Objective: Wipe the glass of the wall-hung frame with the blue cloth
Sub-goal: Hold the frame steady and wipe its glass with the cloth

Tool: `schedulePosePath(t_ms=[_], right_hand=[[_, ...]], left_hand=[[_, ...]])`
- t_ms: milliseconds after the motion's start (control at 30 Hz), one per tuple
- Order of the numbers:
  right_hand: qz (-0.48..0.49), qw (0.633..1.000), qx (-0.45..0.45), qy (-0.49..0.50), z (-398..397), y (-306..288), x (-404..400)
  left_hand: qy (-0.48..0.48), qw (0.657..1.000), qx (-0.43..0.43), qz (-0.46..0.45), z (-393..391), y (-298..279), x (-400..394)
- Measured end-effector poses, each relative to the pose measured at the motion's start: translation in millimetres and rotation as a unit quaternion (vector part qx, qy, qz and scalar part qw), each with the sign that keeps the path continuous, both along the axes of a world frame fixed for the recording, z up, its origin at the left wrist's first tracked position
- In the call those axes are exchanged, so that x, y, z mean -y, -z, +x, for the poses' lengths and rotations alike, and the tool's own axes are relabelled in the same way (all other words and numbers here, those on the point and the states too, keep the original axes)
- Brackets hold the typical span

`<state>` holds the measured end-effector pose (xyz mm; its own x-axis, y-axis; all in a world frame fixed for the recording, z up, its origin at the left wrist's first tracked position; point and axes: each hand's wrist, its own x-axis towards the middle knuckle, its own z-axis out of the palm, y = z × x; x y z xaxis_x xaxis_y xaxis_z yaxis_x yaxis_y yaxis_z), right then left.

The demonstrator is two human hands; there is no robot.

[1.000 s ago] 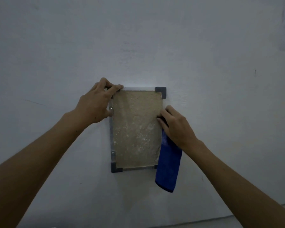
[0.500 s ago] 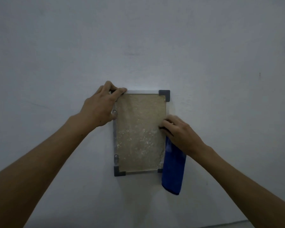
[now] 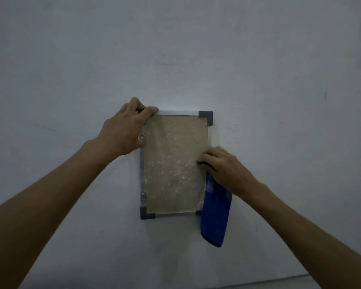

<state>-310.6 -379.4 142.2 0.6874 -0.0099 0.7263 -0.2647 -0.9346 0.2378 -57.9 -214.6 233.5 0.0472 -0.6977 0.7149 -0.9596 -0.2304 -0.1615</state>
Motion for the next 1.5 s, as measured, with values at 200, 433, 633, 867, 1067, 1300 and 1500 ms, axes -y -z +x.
schedulePosePath(t_ms=[200, 433, 633, 867, 1067, 1300, 1500], right_hand=[[0.015, 0.994, 0.111, 0.005, 12.1, -16.1, 1.5], [-0.042, 0.999, 0.017, 0.015, 10.7, -8.9, 3.4], [-0.03, 1.0, -0.007, 0.003, 11.4, 4.7, -1.0], [-0.006, 0.996, 0.083, 0.032, 7.2, 6.9, -2.3], [0.012, 0.996, 0.078, 0.037, 3.2, -3.6, -0.3], [0.013, 1.0, 0.0, 0.013, 0.9, 8.6, -4.5], [0.039, 0.991, 0.126, 0.017, 10.3, -3.7, -4.9]], left_hand=[[-0.001, 1.0, 0.001, 0.002, -0.7, -1.7, -1.0], [-0.009, 1.0, 0.013, 0.008, 0.7, -3.9, -1.2], [-0.006, 1.0, 0.01, 0.006, 0.1, -3.1, 0.2], [0.0, 1.0, 0.007, 0.005, -2.1, -3.6, -0.6], [-0.006, 1.0, 0.011, 0.012, -3.5, -5.4, -1.9], [-0.007, 1.0, 0.01, 0.009, -3.3, -5.0, -1.1], [-0.008, 1.0, 0.01, 0.008, -4.1, -4.5, -1.4]])
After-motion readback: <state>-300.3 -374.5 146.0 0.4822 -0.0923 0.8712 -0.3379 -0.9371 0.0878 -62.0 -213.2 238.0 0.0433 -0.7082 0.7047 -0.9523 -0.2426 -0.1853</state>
